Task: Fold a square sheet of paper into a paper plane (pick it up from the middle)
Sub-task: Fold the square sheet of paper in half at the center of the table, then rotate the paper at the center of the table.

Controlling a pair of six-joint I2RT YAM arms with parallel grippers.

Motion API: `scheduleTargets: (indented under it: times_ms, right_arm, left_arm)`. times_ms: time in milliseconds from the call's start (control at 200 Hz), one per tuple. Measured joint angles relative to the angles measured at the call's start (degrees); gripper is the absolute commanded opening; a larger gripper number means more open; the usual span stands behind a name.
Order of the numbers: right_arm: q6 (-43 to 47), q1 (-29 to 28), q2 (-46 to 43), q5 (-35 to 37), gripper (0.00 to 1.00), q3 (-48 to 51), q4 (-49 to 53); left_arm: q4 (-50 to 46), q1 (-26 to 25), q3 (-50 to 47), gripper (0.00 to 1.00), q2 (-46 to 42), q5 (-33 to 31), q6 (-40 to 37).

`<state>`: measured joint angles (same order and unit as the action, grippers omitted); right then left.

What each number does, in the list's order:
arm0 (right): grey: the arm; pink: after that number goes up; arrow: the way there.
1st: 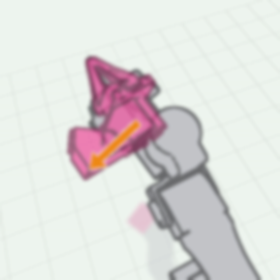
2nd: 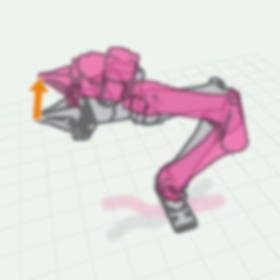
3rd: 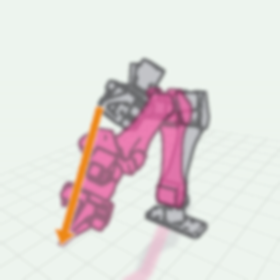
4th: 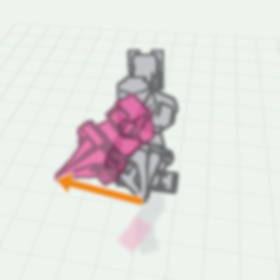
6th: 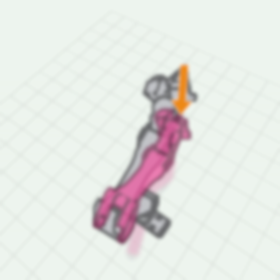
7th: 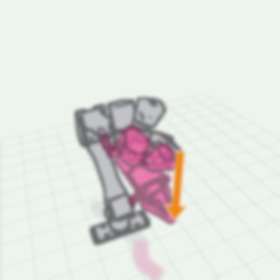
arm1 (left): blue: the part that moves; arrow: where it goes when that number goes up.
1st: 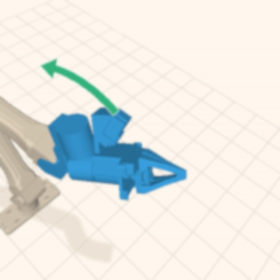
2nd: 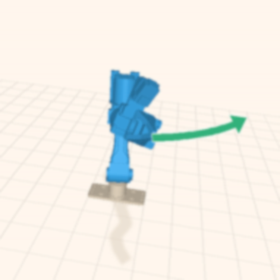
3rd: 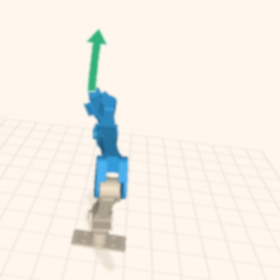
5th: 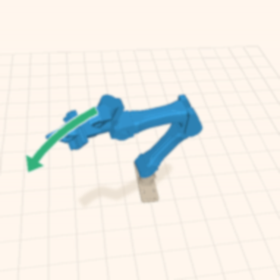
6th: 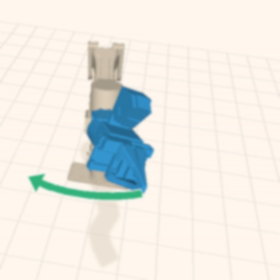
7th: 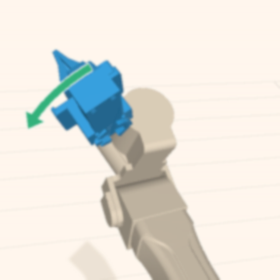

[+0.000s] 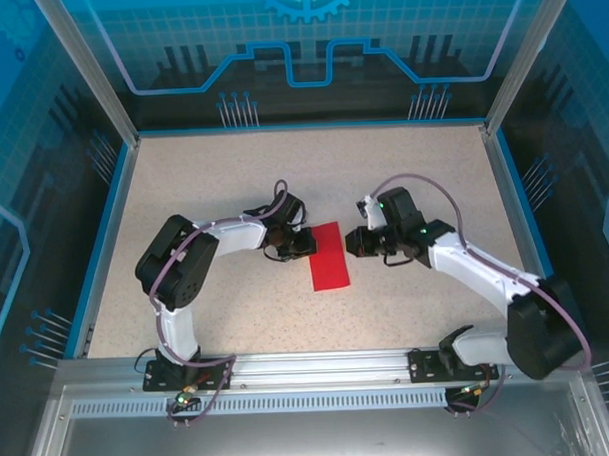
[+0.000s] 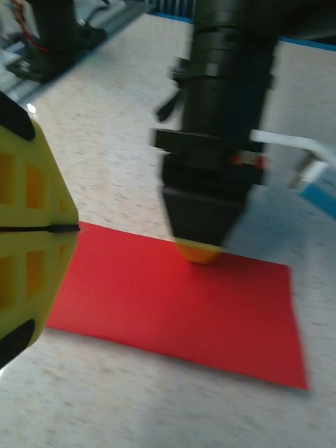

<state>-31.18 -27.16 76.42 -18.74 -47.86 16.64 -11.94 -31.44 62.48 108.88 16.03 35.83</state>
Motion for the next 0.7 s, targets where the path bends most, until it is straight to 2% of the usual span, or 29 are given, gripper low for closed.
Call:
scheduleTargets:
  times_ms: [215, 355, 510, 695]
  right_arm:
    - [1.18, -0.87, 21.88, 2.12, 0.04, -13.75, 0.13]
    - [2.14, -2.69, 32.63, 2.27, 0.02, -23.23, 1.90]
    - [2.78, -3.34, 39.01, 2.78, 0.01, -27.82, 3.30]
    - [2.71, -2.89, 41.00, 4.44, 0.01, -28.74, 4.31]
  left_arm:
    - [-2.40, 0.24, -0.61, 0.15, -5.90, -2.78, 1.33]
    - [-2.80, 0.74, -3.98, 0.17, -11.02, -5.66, 2.82]
    - [-3.82, 1.25, -7.23, 0.18, -14.01, -7.87, 4.20]
    - [-4.22, 1.29, -7.96, 0.18, -15.15, -8.35, 4.74]
